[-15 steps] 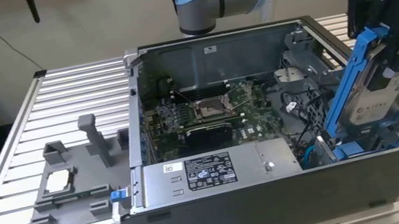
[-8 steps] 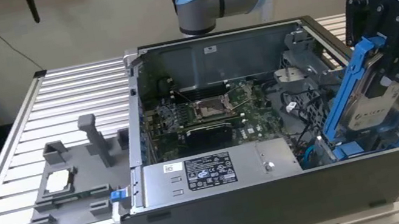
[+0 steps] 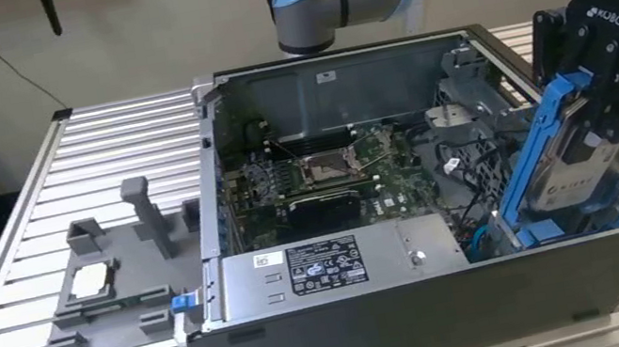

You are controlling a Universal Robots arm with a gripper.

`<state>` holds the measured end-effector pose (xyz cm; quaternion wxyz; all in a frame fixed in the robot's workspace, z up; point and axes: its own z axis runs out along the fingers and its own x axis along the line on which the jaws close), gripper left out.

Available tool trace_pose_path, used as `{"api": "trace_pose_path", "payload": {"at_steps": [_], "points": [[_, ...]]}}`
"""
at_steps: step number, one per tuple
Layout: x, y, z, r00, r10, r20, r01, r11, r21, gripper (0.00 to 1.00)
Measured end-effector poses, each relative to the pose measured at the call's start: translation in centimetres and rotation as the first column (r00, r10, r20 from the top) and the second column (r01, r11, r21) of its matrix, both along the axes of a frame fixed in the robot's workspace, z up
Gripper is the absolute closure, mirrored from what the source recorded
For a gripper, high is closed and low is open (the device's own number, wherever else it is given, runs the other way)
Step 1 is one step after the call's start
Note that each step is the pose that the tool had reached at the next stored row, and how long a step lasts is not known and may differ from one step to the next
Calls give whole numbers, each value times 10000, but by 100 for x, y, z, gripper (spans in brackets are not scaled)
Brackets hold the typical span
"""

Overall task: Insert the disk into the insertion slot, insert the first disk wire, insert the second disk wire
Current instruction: 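Insert the disk into the insertion slot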

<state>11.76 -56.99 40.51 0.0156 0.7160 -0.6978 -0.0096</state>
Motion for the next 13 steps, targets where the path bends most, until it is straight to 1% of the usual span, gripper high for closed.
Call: {"api": "trace_pose_path", "payload": {"at_steps": [3, 13], "points": [[0, 0, -50, 10000, 0, 13, 0, 10000, 2, 67], [0, 0, -229, 10000, 0, 13, 0, 10000, 0, 67]]}}
